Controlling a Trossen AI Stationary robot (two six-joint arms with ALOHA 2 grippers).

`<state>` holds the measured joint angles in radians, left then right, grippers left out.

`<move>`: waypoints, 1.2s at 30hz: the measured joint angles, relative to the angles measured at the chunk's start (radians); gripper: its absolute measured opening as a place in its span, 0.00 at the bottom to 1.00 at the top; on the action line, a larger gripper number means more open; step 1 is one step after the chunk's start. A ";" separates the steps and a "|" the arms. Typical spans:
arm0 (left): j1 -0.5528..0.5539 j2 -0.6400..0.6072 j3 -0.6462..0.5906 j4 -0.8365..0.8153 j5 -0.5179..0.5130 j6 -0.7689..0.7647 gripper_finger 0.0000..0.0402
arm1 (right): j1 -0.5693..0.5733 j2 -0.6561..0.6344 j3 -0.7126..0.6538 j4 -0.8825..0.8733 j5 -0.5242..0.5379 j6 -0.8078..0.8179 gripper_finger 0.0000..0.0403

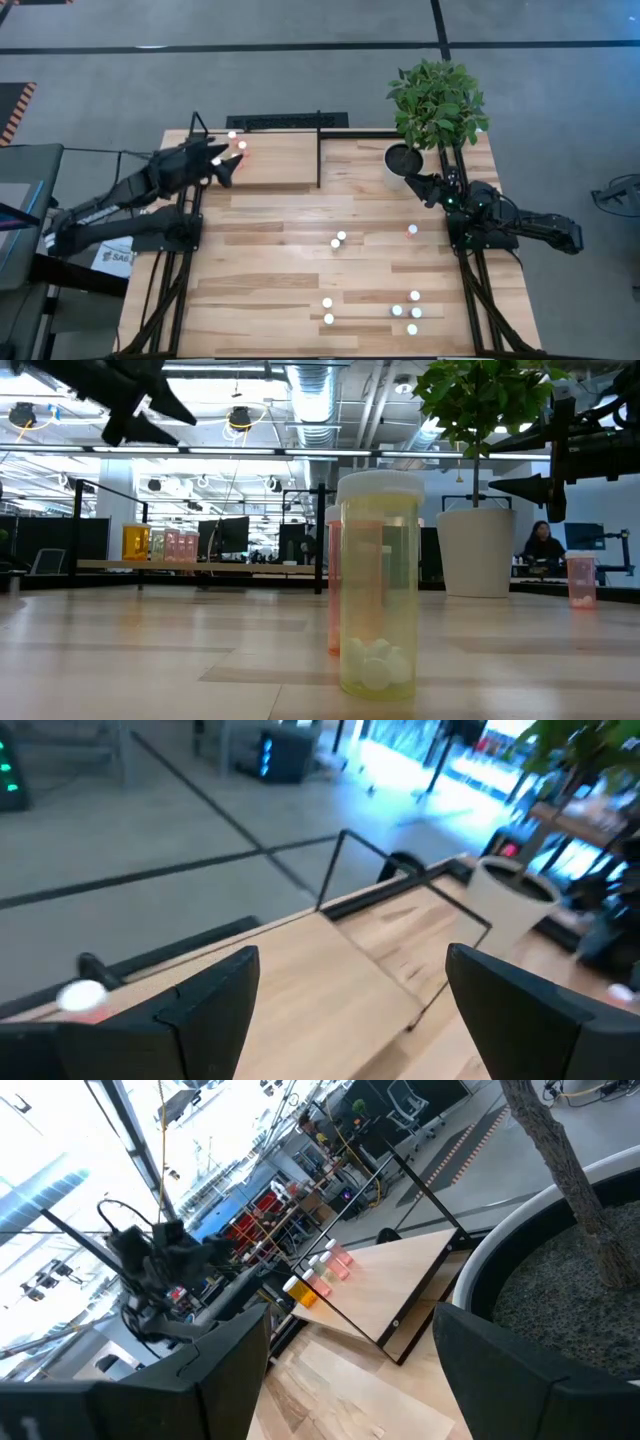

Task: Pick and place medicine bottles onto shelf by color
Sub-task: Move the pink pill bottle to the center

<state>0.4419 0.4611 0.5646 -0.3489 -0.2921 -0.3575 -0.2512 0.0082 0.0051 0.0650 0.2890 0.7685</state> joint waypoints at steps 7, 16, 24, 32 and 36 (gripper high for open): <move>0.000 -0.174 -0.187 0.135 0.038 -0.010 0.77 | 0.000 0.000 0.000 0.000 0.000 0.000 0.75; 0.000 -0.371 -0.327 0.096 0.049 -0.095 0.77 | 0.000 0.000 0.000 0.000 0.000 0.000 0.75; 0.000 -0.460 -0.410 0.088 0.060 -0.183 0.77 | 0.000 0.000 0.000 0.000 0.000 0.000 0.75; 0.000 -0.457 -0.413 -0.040 0.075 -0.235 0.77 | 0.000 0.000 0.000 0.000 0.000 0.000 0.75; 0.000 -0.456 -0.412 -0.116 0.074 -0.228 0.77 | 0.000 0.000 0.000 0.000 0.000 0.000 0.75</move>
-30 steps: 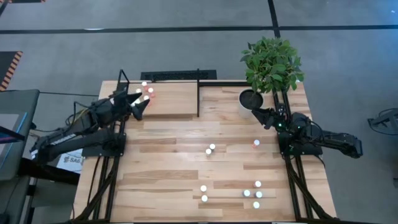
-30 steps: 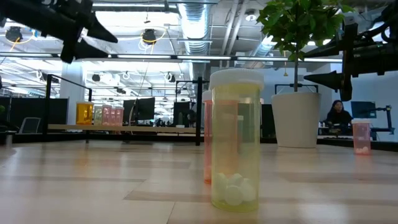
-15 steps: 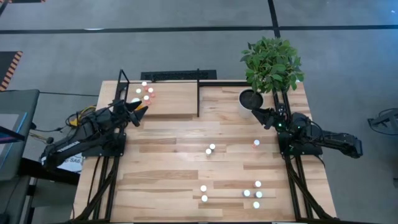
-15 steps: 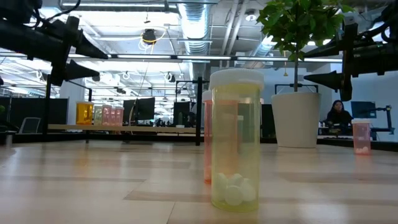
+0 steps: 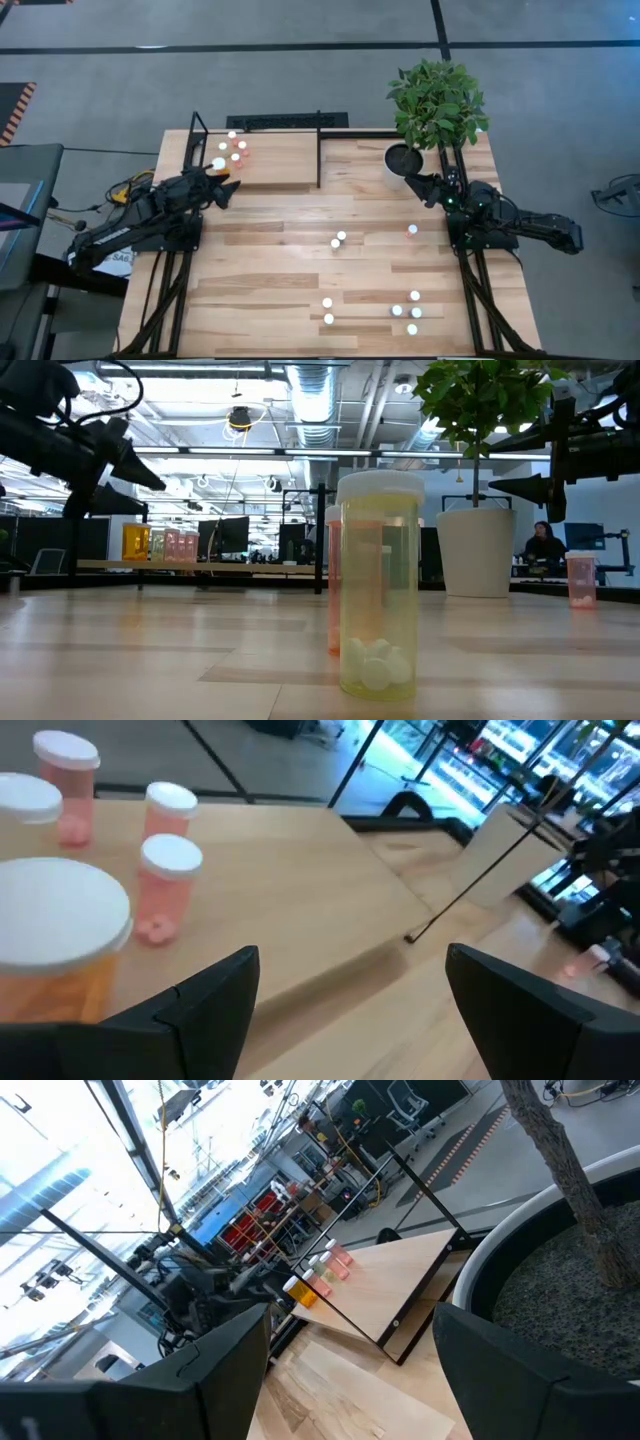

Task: Pick and place medicine bottles onto shelf by color
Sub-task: Move the pink pill bottle to the center

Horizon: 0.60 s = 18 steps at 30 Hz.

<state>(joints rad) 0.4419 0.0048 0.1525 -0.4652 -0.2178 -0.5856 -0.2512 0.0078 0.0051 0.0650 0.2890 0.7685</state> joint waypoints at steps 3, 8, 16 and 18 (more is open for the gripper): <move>0.000 0.002 0.005 -0.024 -0.002 0.000 0.77 | 0.000 0.000 0.000 0.000 0.000 0.000 0.75; 0.000 0.002 0.005 -0.027 -0.003 -0.001 0.77 | 0.000 0.000 0.000 0.000 0.000 0.000 0.75; 0.000 0.002 0.005 -0.029 -0.003 -0.001 0.77 | 0.000 0.000 0.000 0.000 0.000 0.000 0.75; 0.000 0.002 0.005 -0.030 -0.003 -0.001 0.77 | 0.000 0.000 0.000 0.000 0.000 0.000 0.75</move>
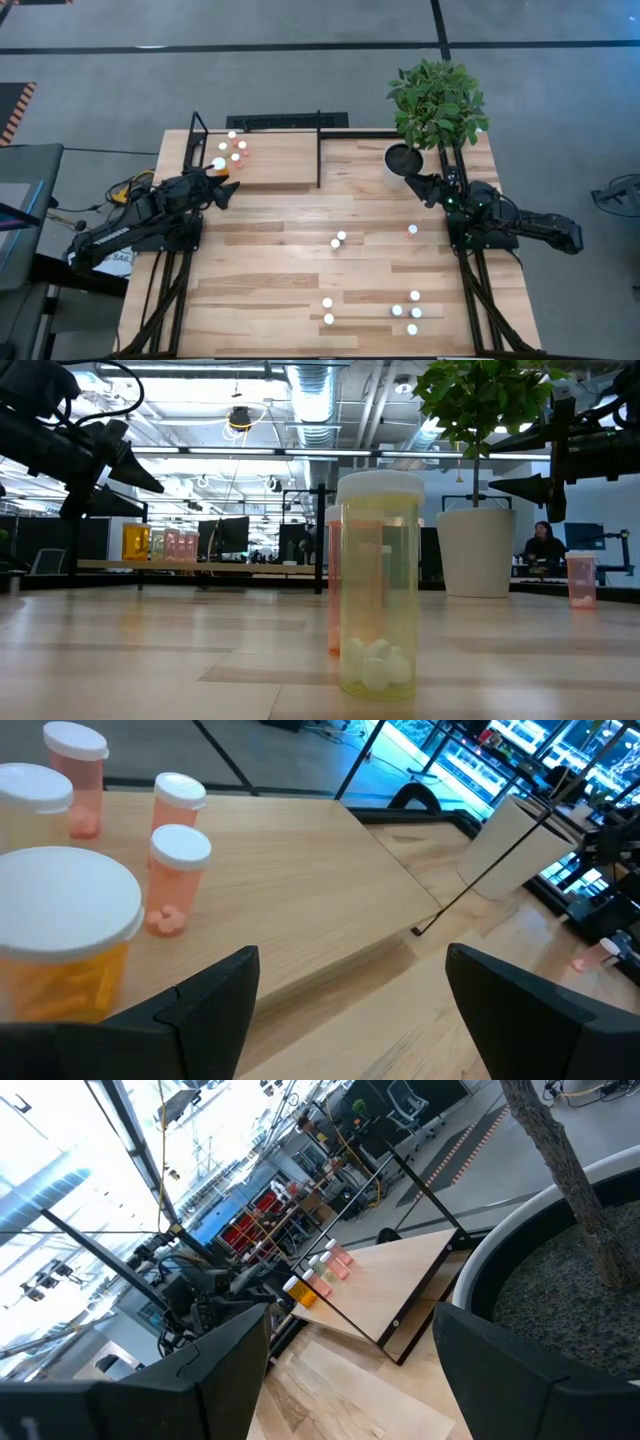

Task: Pick and place medicine bottles onto shelf by color
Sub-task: Move the pink pill bottle to the center

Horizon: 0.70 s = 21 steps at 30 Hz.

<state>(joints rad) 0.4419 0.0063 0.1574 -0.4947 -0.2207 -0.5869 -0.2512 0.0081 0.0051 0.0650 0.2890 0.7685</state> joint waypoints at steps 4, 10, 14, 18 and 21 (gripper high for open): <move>0.000 0.000 0.000 -0.001 0.000 0.000 0.77 | 0.000 0.000 0.000 0.001 0.000 0.001 0.75; 0.000 0.000 0.000 -0.001 0.000 0.000 0.77 | 0.003 -0.002 0.009 0.060 -0.026 0.029 0.75; 0.000 0.000 0.000 -0.002 0.000 0.000 0.77 | 0.003 -0.003 0.020 0.146 -0.058 0.137 0.75; 0.000 0.000 0.000 -0.002 0.000 0.000 0.77 | 0.003 -0.002 0.019 0.213 -0.094 0.170 0.75; 0.000 0.000 0.000 -0.002 0.000 0.000 0.77 | 0.003 -0.002 0.021 0.224 -0.179 0.119 0.75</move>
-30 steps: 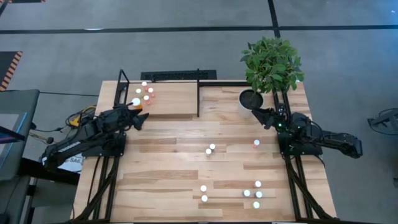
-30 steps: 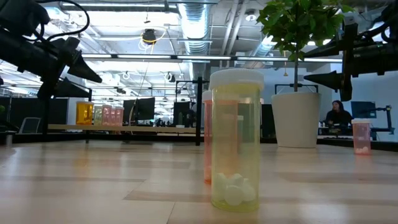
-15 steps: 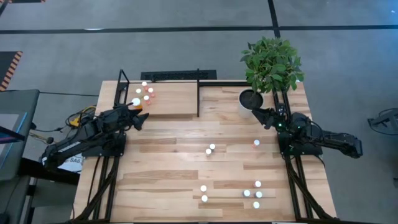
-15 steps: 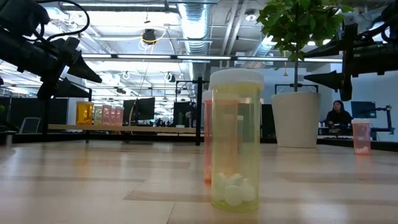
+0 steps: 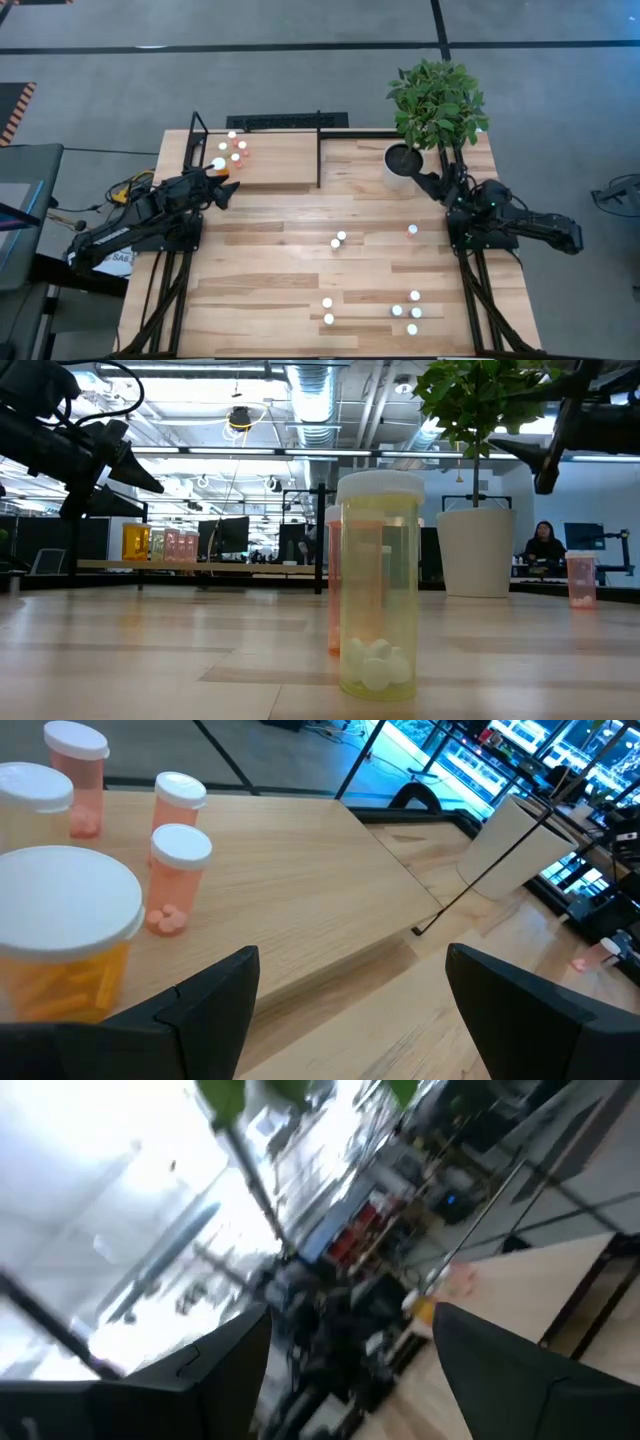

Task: Pick and place medicine bottles onto shelf by color
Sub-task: Move the pink pill bottle to the center

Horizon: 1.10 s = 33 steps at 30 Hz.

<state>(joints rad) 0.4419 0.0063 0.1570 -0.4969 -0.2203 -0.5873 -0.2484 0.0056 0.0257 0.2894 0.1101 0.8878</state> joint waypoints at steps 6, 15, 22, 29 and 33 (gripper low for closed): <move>0.000 0.000 0.000 0.000 0.000 0.000 0.77 | 0.000 0.001 0.007 -0.025 -0.058 -0.002 0.75; 0.000 0.000 -0.001 -0.001 0.000 0.000 0.77 | 0.000 0.067 0.237 -0.492 -0.068 0.052 0.75; 0.000 0.000 -0.001 -0.001 0.000 0.000 0.77 | 0.000 0.245 0.452 -0.805 -0.137 0.158 0.75; 0.000 0.000 -0.001 -0.002 0.000 0.000 0.77 | -0.010 0.521 0.631 -1.115 -0.135 0.310 0.75; 0.000 0.000 -0.001 -0.002 0.000 0.000 0.77 | -0.009 0.661 0.702 -1.284 -0.134 0.317 0.75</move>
<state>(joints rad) 0.4419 0.0065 0.1558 -0.4984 -0.2203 -0.5877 -0.2577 0.6662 0.7281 -0.9944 -0.0240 1.2045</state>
